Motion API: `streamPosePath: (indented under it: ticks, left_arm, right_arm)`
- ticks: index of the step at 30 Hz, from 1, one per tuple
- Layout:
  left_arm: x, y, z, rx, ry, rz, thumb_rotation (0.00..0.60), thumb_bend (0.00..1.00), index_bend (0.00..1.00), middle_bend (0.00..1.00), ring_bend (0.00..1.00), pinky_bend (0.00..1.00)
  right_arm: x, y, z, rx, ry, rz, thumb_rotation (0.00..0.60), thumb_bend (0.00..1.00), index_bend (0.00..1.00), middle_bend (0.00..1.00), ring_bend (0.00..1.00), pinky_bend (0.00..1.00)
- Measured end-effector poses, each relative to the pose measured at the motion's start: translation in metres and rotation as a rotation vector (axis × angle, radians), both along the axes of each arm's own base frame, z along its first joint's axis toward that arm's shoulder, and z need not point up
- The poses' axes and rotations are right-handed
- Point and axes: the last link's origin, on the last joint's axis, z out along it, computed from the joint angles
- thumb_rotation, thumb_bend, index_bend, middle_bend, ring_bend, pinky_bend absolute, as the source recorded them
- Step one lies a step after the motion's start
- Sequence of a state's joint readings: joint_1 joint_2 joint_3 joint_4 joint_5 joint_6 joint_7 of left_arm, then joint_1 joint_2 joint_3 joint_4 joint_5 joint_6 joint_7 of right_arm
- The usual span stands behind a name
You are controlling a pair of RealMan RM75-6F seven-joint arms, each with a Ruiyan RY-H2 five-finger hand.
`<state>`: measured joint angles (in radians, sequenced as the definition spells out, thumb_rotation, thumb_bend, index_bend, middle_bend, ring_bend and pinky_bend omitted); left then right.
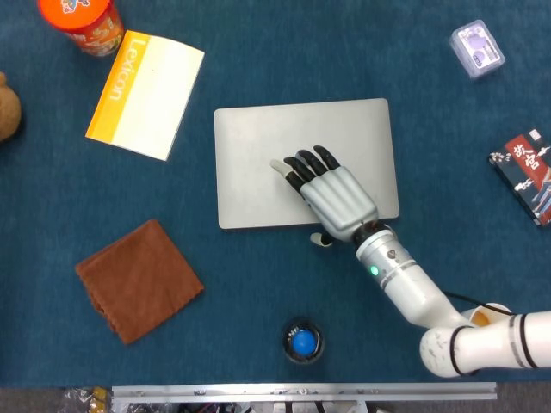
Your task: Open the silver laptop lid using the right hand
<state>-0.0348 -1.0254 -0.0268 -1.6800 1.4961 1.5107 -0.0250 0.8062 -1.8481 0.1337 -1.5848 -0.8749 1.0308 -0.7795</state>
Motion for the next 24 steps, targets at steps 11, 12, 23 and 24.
streamPosePath:
  ticks: [11, 12, 23, 24]
  left_arm:
    - [-0.004, 0.001, 0.001, 0.003, -0.006, 0.004, 0.600, 0.22, 0.20, 0.21, 0.14, 0.09]
    - [-0.004, 0.001, 0.001, 0.002, -0.005, 0.004, 0.600, 0.22, 0.20, 0.21, 0.14, 0.09]
    - [-0.007, 0.002, 0.000, 0.001, -0.004, 0.011, 0.600, 0.22, 0.20, 0.21, 0.14, 0.09]
    - [-0.008, 0.002, 0.001, 0.001, -0.005, 0.012, 0.600, 0.22, 0.20, 0.21, 0.14, 0.09]
  right_arm:
    - [0.003, -0.006, -0.014, -0.023, 0.025, 0.008, 0.600, 0.09, 0.02, 0.10, 0.00, 0.05]
    - [0.003, -0.007, -0.015, -0.024, 0.027, 0.006, 0.600, 0.10, 0.02, 0.10, 0.00, 0.05]
    - [0.003, -0.012, -0.022, -0.035, 0.040, -0.003, 0.600, 0.10, 0.02, 0.10, 0.00, 0.05]
    - [0.003, -0.012, -0.022, -0.037, 0.041, -0.004, 0.600, 0.10, 0.02, 0.10, 0.00, 0.05]
